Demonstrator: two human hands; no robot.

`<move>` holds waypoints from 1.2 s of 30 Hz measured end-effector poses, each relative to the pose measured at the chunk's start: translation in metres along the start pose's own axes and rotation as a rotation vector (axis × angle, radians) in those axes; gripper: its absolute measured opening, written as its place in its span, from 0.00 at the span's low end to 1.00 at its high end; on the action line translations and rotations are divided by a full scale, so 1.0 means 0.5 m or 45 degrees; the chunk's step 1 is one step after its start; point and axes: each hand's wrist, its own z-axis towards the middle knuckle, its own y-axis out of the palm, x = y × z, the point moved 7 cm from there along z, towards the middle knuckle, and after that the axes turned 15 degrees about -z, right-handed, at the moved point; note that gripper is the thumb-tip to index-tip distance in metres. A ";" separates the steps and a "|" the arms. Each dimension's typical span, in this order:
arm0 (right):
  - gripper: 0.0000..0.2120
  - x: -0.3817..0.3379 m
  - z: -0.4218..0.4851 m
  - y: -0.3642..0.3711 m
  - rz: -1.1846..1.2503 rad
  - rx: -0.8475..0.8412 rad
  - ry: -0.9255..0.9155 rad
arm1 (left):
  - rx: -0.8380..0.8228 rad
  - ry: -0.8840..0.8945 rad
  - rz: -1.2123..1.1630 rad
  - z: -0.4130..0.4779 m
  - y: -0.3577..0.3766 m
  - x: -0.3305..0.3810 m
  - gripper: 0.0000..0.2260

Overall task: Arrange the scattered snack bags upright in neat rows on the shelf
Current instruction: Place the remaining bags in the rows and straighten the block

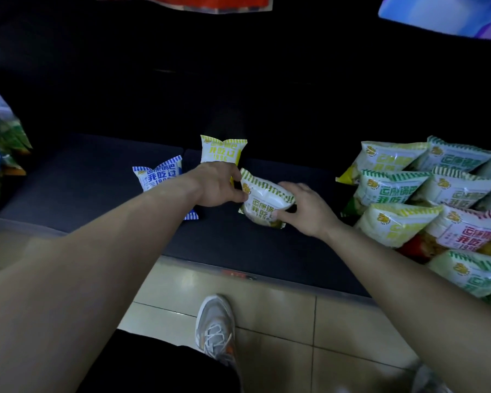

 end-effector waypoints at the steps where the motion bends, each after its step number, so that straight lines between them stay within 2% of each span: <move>1: 0.39 -0.001 0.004 -0.001 0.032 0.015 0.014 | 0.002 -0.001 0.002 -0.001 -0.001 -0.002 0.26; 4: 0.38 -0.015 0.015 -0.006 0.029 0.087 0.021 | 0.013 -0.005 -0.008 -0.003 -0.006 -0.011 0.26; 8: 0.28 -0.036 0.014 -0.031 0.092 0.155 0.042 | 0.038 -0.013 -0.024 -0.004 -0.015 -0.021 0.29; 13: 0.31 -0.047 -0.021 -0.106 0.110 0.084 0.003 | 0.154 0.145 -0.065 -0.020 -0.041 0.017 0.39; 16: 0.33 -0.060 -0.067 -0.184 0.041 0.068 -0.060 | 0.123 0.300 -0.105 -0.048 -0.035 0.071 0.42; 18: 0.32 -0.064 -0.107 -0.234 -0.005 0.064 -0.080 | 0.068 0.365 -0.092 -0.070 -0.022 0.110 0.42; 22: 0.31 -0.062 -0.201 -0.317 -0.043 0.062 -0.094 | -0.020 0.466 -0.088 -0.120 0.016 0.191 0.36; 29: 0.35 0.021 -0.366 -0.408 0.038 0.156 0.040 | 0.029 0.638 -0.183 -0.199 0.074 0.339 0.27; 33: 0.30 0.114 -0.440 -0.425 0.162 0.226 0.164 | 0.041 0.636 -0.151 -0.203 0.138 0.408 0.30; 36: 0.27 0.210 -0.492 -0.426 0.106 0.270 0.302 | 0.041 0.605 -0.106 -0.185 0.201 0.434 0.35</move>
